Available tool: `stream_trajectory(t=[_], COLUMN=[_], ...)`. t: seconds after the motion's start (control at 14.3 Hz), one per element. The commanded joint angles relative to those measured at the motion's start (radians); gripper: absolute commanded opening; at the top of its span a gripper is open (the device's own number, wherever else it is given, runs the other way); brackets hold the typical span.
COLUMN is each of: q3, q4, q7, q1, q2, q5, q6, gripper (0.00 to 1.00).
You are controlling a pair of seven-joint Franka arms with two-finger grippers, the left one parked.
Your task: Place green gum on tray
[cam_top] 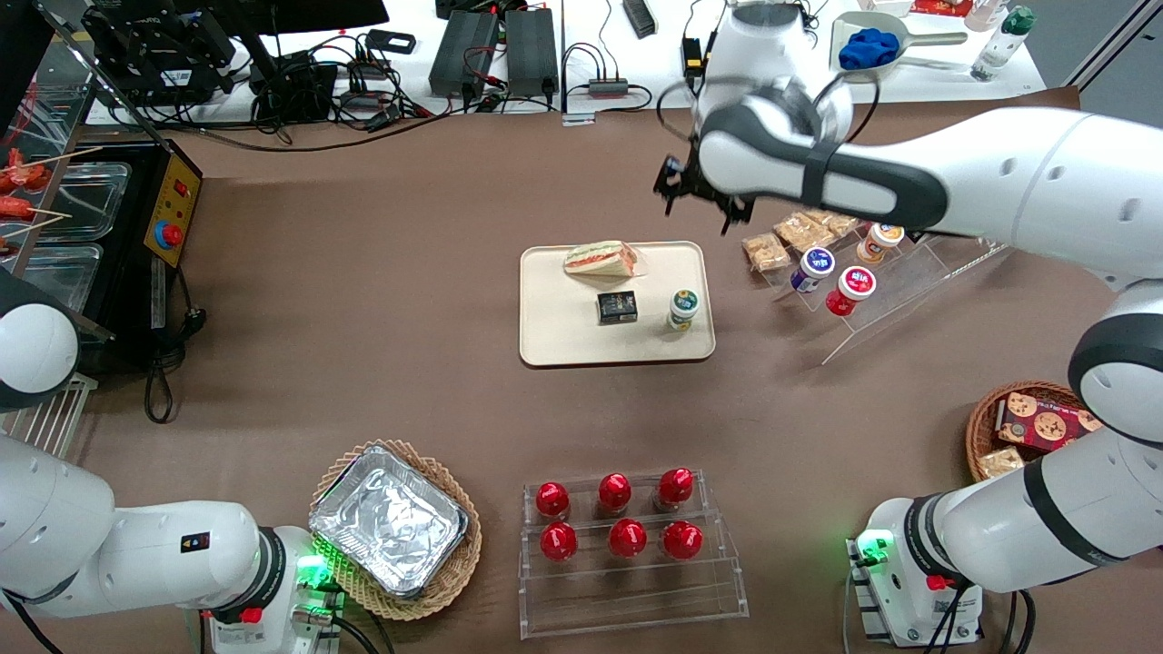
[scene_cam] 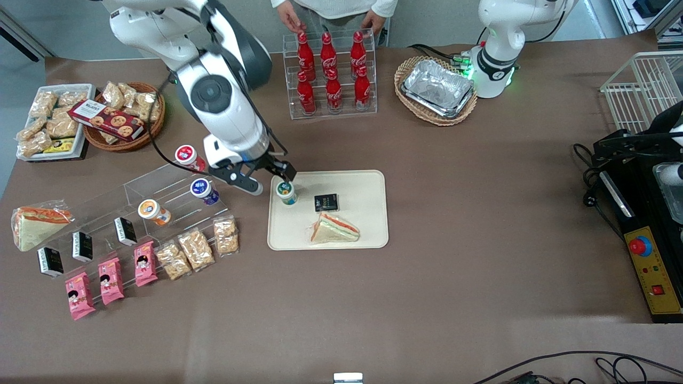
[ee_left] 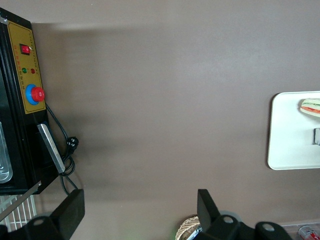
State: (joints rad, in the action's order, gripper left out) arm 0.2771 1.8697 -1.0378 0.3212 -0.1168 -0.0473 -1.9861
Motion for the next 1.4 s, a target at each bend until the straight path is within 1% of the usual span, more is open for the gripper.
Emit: stream_trajectory(t=[0.0,0.14,0.21,0.42,0.49,0.63,0.84,0.98,1.05,1.12,1.33], q3=[-0.004,-0.022,-0.056,-0.198,-0.220,-0.210,-0.208,-0.210,-0.210,-0.211,-0.222], q4=[-0.228,-0.271,-0.270,-0.268,-0.270,-0.270,-0.270,-0.270,-0.270,-0.270,-0.270], q7=[0.102,0.155,0.207,0.488,0.577,0.704,0.896,0.990,1.007,1.018,1.050], q1=[-0.004,-0.005,-0.005,-0.014,-0.043,-0.155,-0.285,-0.349,-0.378,-0.392,-0.392], q2=[-0.012,0.028,0.061,0.100,0.104,0.112,0.111,0.108,0.103,0.097,0.092], q5=[0.024,0.066,0.078,0.073,0.067,0.063,0.047,0.038,0.037,0.037,0.040], q6=[0.235,0.305,0.308,0.313,0.313,0.314,0.334,0.333,0.331,0.329,0.325], gripper=[1.00,1.00,1.00,1.00,1.00,1.00,1.00,1.00,1.00,1.00,1.00])
